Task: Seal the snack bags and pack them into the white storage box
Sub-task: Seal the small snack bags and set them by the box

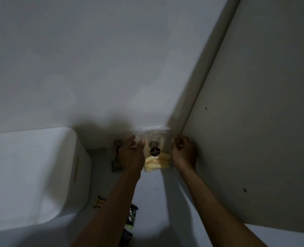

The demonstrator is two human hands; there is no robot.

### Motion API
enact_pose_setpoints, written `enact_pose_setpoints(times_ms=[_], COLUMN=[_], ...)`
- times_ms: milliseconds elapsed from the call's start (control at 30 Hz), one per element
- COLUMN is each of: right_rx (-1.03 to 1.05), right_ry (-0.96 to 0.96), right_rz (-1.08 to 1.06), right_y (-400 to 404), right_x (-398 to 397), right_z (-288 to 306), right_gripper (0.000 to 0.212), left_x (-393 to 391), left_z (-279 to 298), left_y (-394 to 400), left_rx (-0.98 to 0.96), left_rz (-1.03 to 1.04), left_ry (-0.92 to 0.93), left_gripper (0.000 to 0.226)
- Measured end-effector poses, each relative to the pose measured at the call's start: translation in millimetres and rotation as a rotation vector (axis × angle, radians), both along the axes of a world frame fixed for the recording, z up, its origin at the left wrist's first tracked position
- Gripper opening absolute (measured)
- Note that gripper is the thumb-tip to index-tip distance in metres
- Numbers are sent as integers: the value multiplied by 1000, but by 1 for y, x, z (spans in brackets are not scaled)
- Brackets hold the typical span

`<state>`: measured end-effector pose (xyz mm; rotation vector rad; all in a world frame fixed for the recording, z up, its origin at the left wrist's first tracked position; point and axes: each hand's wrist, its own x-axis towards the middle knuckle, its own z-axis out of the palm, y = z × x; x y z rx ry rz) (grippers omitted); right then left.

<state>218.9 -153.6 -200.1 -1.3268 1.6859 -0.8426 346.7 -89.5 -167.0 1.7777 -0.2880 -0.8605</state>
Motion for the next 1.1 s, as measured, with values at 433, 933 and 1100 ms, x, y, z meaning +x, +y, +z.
enact_pose_setpoints(times_ms=[433, 933, 1100], right_rx=[-73, -58, -49], right_ry=[82, -70, -68], right_rz=[78, 328, 454], right_y=[43, 283, 351], right_x=[-4, 21, 64], right_z=[33, 119, 119], right_gripper=[30, 26, 35], left_x=[-1, 53, 104], left_z=[20, 86, 85], left_y=[44, 314, 409], left_rx=[-93, -129, -25], left_rz=[-76, -187, -94], left_ry=[-185, -229, -322], left_gripper=[42, 30, 26])
